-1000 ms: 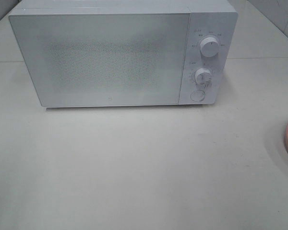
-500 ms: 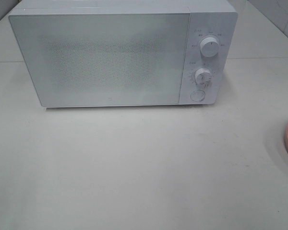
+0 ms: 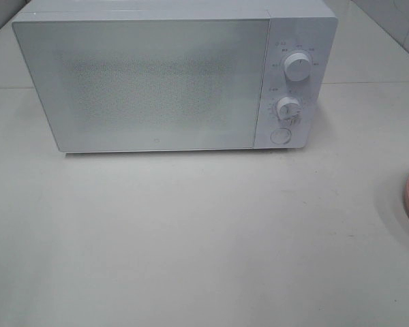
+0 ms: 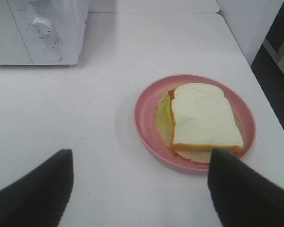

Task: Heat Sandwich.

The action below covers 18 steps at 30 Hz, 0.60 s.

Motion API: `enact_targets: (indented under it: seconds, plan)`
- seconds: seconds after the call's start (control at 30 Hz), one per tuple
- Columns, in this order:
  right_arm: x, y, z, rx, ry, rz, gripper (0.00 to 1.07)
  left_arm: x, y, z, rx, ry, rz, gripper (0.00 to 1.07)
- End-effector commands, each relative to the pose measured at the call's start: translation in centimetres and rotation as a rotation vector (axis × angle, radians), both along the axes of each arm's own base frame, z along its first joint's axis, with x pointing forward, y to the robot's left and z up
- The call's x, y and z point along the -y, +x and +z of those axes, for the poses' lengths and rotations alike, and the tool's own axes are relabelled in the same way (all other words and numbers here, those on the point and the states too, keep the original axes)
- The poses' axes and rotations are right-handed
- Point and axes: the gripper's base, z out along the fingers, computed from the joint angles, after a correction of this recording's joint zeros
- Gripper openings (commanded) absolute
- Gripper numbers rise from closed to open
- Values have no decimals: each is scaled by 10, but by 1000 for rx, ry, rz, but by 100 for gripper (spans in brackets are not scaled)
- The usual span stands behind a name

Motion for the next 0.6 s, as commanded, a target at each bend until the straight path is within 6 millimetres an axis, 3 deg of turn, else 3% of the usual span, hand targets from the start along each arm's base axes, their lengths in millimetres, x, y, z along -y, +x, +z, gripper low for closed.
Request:
enact_targets:
  seconds: [0.03, 0.6]
  plan:
    - [0, -4, -1, 26, -2, 0, 76, 0, -4, 0, 34, -1, 2, 101]
    - [0, -4, -1, 26, -2, 0, 76, 0, -4, 0, 34, -1, 2, 101]
